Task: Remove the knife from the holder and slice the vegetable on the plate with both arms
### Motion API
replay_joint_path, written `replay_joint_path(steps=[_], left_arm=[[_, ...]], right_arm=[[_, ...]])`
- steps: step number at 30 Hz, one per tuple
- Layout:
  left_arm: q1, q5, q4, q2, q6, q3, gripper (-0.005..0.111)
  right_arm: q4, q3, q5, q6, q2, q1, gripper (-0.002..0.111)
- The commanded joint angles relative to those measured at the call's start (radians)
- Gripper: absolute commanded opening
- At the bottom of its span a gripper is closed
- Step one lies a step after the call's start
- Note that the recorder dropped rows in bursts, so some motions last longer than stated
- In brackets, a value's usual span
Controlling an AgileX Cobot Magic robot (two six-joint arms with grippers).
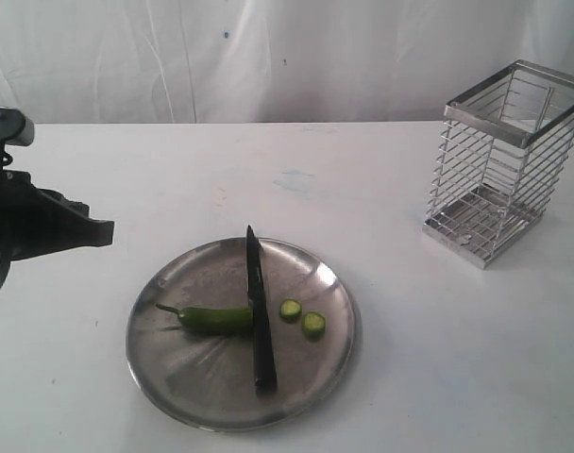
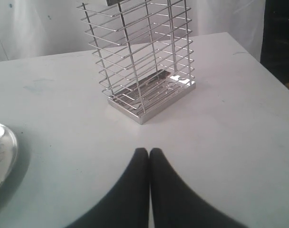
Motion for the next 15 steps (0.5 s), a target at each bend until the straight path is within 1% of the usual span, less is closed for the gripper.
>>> replay_joint_path(steps=[1, 2, 3, 4, 5, 6, 7, 8, 11, 15], left_arm=[[0.055, -0.036, 0.016, -0.120, 0.001, 0.004, 0.000], [0.105, -0.055, 0.016, -0.185, 0.001, 0.004, 0.000], [0.128, -0.060, 0.016, -0.221, 0.001, 0.004, 0.000], [0.201, -0.075, 0.016, -0.308, 0.001, 0.004, 0.000], [0.233, -0.080, 0.016, -0.345, 0.001, 0.004, 0.000], [0.309, -0.069, 0.016, -0.451, 0.001, 0.004, 0.000], [0.342, -0.057, 0.016, -0.490, 0.001, 0.004, 0.000], [0.386, -0.023, 0.016, -0.578, 0.001, 0.004, 0.000], [0.411, 0.010, 0.016, -0.671, 0.001, 0.004, 0.000], [0.411, 0.004, 0.016, -0.732, 0.001, 0.004, 0.000]], right_arm=[[-0.009, 0.000, -0.007, -0.011, -0.002, -0.003, 0.000], [-0.009, 0.000, -0.007, -0.011, -0.002, -0.003, 0.000], [-0.009, 0.000, -0.007, -0.011, -0.002, -0.003, 0.000], [-0.009, 0.000, -0.007, -0.011, -0.002, -0.003, 0.000], [-0.009, 0.000, -0.007, -0.011, -0.002, -0.003, 0.000], [-0.009, 0.000, -0.007, -0.011, -0.002, -0.003, 0.000], [-0.009, 0.000, -0.007, -0.011, -0.002, -0.003, 0.000], [-0.009, 0.000, -0.007, -0.011, -0.002, -0.003, 0.000], [-0.007, 0.000, -0.007, -0.011, -0.002, -0.003, 0.000], [-0.007, 0.000, -0.007, -0.011, -0.002, -0.003, 0.000]])
